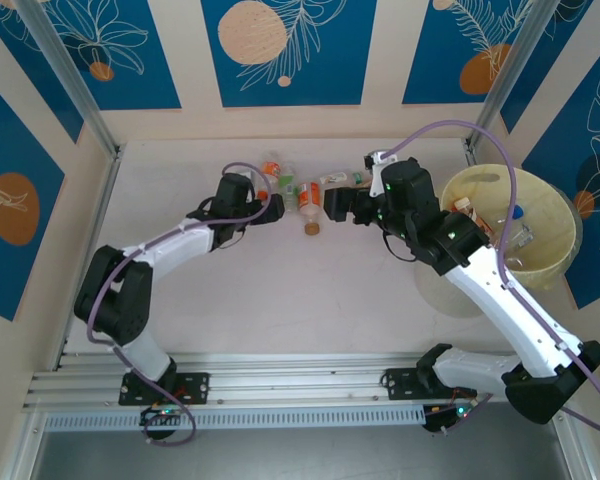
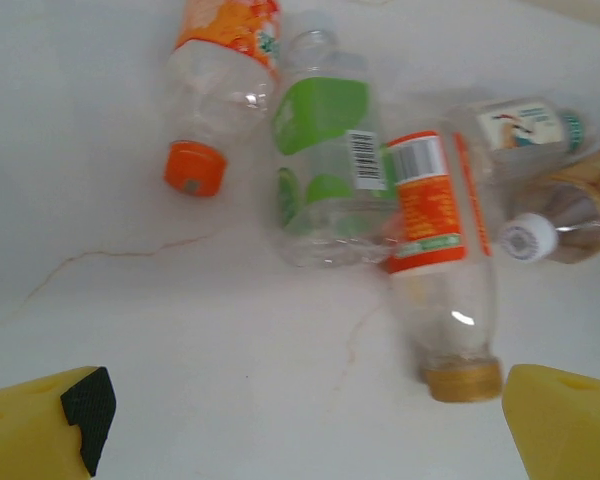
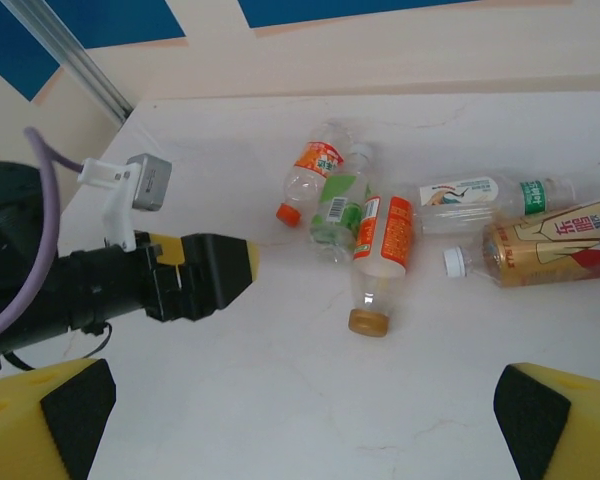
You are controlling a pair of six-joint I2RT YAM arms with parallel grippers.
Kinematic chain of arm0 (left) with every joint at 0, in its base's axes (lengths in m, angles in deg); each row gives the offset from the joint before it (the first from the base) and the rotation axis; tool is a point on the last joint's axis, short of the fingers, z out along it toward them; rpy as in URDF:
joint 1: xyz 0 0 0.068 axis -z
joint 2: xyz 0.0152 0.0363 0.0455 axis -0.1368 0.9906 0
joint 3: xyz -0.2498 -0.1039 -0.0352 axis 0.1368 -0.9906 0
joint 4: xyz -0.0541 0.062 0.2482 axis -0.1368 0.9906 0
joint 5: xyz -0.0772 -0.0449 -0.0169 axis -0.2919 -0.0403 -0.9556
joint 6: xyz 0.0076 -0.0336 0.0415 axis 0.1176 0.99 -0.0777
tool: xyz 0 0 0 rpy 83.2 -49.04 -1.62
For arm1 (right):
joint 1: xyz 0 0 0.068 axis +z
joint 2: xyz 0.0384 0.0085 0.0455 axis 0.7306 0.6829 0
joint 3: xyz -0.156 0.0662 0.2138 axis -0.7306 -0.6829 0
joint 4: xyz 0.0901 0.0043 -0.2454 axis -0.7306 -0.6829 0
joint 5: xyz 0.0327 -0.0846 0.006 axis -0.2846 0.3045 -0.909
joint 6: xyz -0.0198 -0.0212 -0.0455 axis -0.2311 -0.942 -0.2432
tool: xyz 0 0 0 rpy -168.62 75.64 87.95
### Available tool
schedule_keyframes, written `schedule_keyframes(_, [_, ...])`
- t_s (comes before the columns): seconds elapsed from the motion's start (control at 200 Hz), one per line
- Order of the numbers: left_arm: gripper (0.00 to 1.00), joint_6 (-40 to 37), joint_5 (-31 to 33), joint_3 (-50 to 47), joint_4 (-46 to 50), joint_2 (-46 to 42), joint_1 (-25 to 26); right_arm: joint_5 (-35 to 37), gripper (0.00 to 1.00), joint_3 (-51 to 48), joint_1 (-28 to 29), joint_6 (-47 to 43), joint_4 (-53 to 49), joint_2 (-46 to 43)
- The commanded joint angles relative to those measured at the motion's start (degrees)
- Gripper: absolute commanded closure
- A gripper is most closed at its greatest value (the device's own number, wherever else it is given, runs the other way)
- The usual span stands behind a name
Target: Put the plastic bottles in the bin
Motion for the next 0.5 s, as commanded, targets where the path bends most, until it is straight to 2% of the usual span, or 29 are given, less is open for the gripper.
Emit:
schedule_keyframes(0.0, [0.0,-1.0,0.2,5.3,7.4,4.0,-2.0,1.2,0.01,-2.2,0.5,0.7,4.1,-1.0])
schedule_keyframes(0.495, [0.0,-6.0,1.6,24.5,18.4,20.9,-2.7,4.6,0.0,-4.4,0.5,0.5,3.5,-3.5])
